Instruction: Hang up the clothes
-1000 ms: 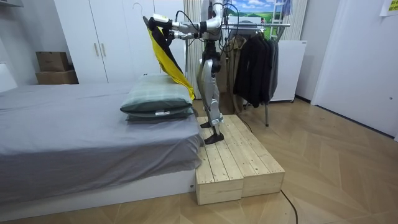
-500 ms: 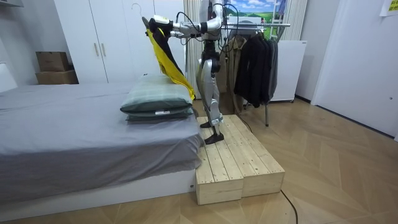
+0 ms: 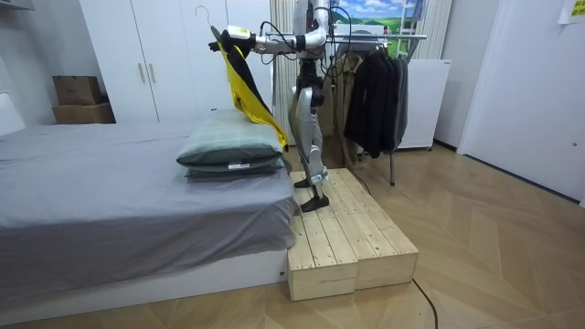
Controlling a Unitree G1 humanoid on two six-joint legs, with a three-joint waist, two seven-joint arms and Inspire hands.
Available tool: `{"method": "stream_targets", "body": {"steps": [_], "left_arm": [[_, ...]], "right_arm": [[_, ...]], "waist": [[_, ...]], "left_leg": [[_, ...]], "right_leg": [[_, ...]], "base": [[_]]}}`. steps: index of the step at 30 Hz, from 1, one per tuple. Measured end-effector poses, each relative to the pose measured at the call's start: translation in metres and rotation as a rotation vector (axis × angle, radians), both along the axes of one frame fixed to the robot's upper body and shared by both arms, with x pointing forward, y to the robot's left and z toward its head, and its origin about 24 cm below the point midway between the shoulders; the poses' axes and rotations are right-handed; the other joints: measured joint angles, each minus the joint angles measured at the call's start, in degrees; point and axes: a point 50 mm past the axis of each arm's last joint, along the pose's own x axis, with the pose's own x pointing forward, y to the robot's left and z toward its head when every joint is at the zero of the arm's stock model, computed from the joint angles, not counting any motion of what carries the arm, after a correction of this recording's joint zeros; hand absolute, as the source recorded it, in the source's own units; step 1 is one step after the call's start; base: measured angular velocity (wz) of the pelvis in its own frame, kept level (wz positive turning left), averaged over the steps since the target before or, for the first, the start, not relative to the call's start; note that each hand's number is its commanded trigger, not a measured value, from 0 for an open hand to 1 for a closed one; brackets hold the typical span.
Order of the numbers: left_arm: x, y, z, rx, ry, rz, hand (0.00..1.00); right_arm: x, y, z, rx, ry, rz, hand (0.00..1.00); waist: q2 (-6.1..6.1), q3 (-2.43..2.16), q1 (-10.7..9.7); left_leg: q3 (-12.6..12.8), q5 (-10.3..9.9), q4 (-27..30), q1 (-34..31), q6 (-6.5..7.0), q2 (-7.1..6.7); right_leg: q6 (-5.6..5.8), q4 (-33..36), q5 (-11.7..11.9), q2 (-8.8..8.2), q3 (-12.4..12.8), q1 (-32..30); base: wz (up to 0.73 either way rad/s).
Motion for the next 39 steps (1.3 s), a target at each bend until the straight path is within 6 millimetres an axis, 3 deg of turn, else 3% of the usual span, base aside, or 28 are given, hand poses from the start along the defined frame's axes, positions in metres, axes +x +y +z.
{"method": "stream_targets", "body": {"steps": [10,25,29,39], "left_arm": [[0.0,-0.007,-0.002,-0.035,0.001,-0.003,1.0],[0.0,-0.016,-0.004,-0.054,0.028,-0.009,1.0],[0.0,-0.018,-0.005,-0.055,0.029,-0.016,1.0],[0.0,-0.019,-0.007,-0.067,0.041,0.0,1.0]], "right_arm": [[0.001,0.002,-0.007,0.033,0.048,0.015,0.0],[0.0,0.006,-0.019,0.131,0.094,0.004,0.0],[0.0,0.006,-0.019,0.133,0.093,0.004,0.0],[0.011,0.007,-0.021,0.145,0.106,-0.009,0.0]], "waist": [[-0.05,0.05,1.3],[0.12,-0.14,1.3],[0.15,-0.42,1.3],[0.2,-0.42,1.3]], "left_leg": [[0.0,0.0,0.0,-0.2,-0.01,0.01],[-1.1,0.0,0.4,-0.7,-0.02,-0.02],[-1.2,0.0,0.4,-0.7,-0.06,-0.02],[-1.3,0.1,0.8,-0.7,-0.09,-0.02]], "right_leg": [[0.0,0.0,0.0,0.0,-0.4,-0.3],[0.0,0.0,0.0,-0.04,-2.8,0.1],[0.0,0.0,0.0,-0.04,-2.9,0.4],[0.0,0.0,0.0,-0.04,-3.0,0.7]], "base": [[0.0],[0.03],[0.0],[0.0]]}}
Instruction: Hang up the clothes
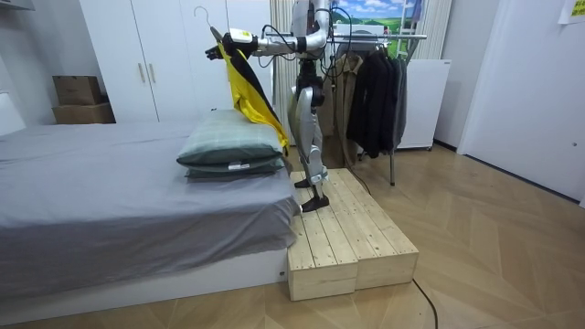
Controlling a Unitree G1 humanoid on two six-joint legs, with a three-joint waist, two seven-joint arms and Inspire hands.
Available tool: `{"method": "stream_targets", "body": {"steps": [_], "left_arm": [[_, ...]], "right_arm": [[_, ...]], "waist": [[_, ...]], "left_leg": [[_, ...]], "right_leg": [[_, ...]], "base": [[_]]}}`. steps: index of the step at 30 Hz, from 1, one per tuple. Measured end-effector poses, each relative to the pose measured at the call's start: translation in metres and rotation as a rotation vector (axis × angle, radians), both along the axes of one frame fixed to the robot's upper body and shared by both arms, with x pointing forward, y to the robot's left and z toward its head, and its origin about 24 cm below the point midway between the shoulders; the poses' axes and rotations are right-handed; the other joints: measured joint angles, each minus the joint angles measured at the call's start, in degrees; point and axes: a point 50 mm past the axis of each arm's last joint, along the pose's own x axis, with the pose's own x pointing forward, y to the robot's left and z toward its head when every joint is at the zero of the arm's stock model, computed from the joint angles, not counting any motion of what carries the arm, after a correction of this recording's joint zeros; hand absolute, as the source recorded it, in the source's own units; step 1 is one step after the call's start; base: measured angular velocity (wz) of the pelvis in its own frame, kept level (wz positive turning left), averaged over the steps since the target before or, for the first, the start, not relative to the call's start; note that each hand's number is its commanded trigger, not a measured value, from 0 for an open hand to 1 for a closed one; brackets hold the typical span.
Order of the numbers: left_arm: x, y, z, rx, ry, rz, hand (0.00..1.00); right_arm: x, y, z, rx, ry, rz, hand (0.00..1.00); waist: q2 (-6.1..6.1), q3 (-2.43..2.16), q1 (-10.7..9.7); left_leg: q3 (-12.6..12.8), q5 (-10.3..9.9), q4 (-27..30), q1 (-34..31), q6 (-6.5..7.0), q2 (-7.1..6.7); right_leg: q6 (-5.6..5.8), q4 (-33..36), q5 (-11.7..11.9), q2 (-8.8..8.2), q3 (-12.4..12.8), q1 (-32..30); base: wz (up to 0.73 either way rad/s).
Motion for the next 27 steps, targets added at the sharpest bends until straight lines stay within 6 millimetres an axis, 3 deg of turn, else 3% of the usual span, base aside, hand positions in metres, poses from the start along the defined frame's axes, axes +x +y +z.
{"method": "stream_targets", "body": {"steps": [15,27], "left_arm": [[-0.001,-0.009,-0.004,-0.023,0.019,-0.003,1.0],[-0.001,-0.014,-0.009,-0.022,0.066,0.02,1.0]], "right_arm": [[0.009,0.017,0.005,0.003,-0.026,0.019,0.0],[0.014,0.023,-0.009,0.002,0.044,-0.011,0.0]], "waist": [[0.11,0.05,-0.2],[0.16,0.17,-0.1]], "left_leg": [[-1.5,0.0,0.4,-0.3,0.01,-0.19],[-1.5,0.0,0.4,-0.3,0.01,-0.3]], "right_leg": [[0.0,0.0,0.0,0.04,-1.3,0.7],[0.0,0.0,0.0,-0.02,-1.2,0.8]], "base": [[0.04],[0.0]]}}
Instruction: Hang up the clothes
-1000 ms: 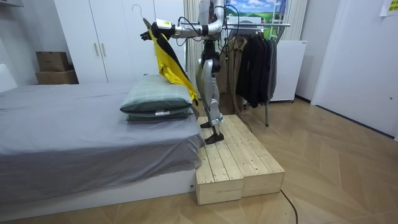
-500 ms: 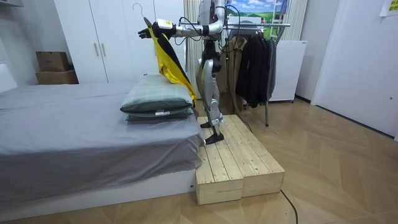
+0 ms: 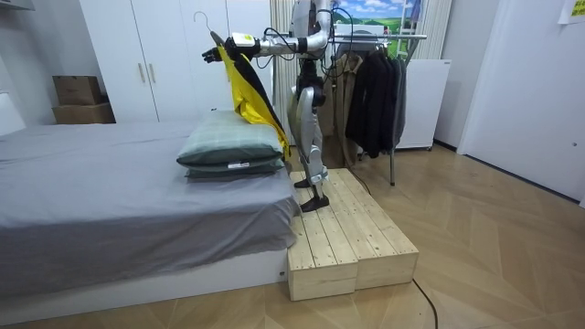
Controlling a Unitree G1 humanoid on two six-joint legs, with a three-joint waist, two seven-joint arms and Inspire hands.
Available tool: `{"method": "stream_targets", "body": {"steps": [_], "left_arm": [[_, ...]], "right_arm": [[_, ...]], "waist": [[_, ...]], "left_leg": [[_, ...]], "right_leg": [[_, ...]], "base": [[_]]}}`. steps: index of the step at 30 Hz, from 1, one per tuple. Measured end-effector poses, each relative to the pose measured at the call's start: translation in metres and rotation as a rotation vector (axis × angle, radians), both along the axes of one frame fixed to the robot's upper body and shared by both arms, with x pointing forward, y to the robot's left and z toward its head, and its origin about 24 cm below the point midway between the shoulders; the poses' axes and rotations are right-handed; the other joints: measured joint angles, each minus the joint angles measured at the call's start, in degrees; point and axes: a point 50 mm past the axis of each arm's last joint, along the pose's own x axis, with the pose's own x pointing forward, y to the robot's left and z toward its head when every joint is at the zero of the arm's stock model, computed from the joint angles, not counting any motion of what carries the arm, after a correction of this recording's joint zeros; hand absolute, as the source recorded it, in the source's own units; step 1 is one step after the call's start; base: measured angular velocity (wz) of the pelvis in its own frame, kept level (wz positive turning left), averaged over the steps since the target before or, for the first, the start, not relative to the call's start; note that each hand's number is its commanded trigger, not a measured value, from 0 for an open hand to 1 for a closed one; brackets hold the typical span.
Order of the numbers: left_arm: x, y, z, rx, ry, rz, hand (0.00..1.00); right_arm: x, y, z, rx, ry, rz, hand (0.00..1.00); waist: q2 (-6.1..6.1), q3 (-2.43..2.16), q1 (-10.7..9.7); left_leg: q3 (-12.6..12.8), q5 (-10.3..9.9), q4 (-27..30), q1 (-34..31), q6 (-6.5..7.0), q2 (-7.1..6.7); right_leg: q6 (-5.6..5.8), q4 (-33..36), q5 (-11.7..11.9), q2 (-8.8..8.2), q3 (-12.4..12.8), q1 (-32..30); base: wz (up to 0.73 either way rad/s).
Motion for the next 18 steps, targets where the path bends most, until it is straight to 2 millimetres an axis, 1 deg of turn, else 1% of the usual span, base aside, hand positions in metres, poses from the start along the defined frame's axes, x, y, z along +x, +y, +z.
{"method": "stream_targets", "body": {"steps": [5,18], "left_arm": [[0.0004,0.0005,0.0051,0.006,-0.004,-0.007,1.0],[0.0003,-0.0002,0.005,0.029,-0.003,-0.008,1.0]], "right_arm": [[0.0025,0.0034,-0.0031,-0.036,0.008,0.009,0.0],[0.0012,0.0103,-0.0071,-0.071,0.025,0.029,0.0]], "waist": [[-0.02,0.04,0.0],[-0.06,0.05,0.2]], "left_leg": [[0.0,0.0,0.0,-0.8,0.01,0.0],[0.0,0.0,-0.2,-0.9,0.02,0.0]], "right_leg": [[0.0,0.0,0.0,0.0,0.0,-0.7],[0.0,-0.1,0.0,-0.03,-0.3,-1.4]], "base": [[0.0],[0.0]]}}
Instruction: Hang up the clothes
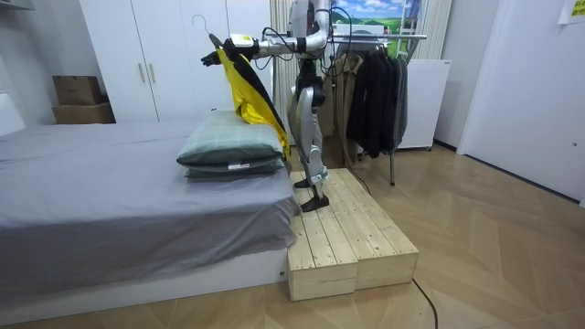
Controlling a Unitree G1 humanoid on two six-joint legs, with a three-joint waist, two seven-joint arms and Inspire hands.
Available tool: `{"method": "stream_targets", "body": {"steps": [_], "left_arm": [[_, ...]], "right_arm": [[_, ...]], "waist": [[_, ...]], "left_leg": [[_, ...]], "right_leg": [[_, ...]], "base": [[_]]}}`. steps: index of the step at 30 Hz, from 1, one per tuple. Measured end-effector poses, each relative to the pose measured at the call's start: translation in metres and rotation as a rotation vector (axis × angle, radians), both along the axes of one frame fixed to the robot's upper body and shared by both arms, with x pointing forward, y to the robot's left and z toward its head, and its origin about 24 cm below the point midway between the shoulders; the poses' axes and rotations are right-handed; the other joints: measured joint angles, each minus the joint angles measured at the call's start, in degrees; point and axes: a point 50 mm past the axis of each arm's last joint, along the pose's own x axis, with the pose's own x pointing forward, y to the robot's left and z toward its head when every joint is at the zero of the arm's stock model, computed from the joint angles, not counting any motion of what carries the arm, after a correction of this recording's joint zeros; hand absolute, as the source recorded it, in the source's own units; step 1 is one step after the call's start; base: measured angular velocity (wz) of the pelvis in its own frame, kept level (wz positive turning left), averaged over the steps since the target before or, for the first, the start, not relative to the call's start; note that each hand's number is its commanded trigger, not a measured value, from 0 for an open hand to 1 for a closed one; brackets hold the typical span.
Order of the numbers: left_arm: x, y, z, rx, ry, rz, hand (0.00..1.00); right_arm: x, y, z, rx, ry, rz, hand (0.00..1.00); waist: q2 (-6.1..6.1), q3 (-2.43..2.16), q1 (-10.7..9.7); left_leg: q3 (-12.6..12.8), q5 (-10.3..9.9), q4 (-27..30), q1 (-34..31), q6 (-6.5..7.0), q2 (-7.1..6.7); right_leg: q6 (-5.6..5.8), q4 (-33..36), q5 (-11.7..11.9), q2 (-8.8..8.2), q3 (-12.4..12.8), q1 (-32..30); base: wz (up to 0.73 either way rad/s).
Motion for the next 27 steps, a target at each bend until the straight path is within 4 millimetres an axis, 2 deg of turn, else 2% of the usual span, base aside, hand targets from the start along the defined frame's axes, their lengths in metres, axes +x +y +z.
{"method": "stream_targets", "body": {"steps": [5,17,22,27], "left_arm": [[-0.001,-0.005,0.0,0.041,-0.008,-0.021,1.0],[-0.001,-0.009,-0.001,0.058,0.004,-0.042,1.0],[-0.002,-0.012,-0.002,0.069,0.013,-0.054,1.0],[-0.002,-0.012,-0.002,0.087,0.014,-0.051,1.0]], "right_arm": [[-0.001,0.009,-0.004,-0.011,0.015,0.029,0.0],[0.003,0.028,0.001,-0.063,-0.01,0.111,0.0],[0.002,0.036,0.001,-0.106,-0.014,0.142,0.0],[0.005,0.045,0.003,-0.102,-0.008,0.152,0.0]], "waist": [[0.0,0.0,0.0],[-0.11,0.01,0.6],[-0.87,0.26,1.6],[-1.5,0.2,1.6]], "left_leg": [[0.0,0.0,-0.1,0.0,0.0,-0.02],[0.1,0.0,-0.1,0.6,0.0,-0.04],[0.1,0.0,0.0,0.6,0.0,-0.01],[0.0,0.0,0.2,0.6,0.0,-0.02]], "right_leg": [[0.0,0.0,0.0,-0.02,-0.1,0.0],[0.0,0.0,0.0,-0.03,0.2,0.8],[0.01,0.0,0.0,-0.02,0.1,0.8],[0.01,0.0,0.0,-0.03,-0.1,0.9]], "base": [[0.0],[0.0],[0.0],[0.0]]}}
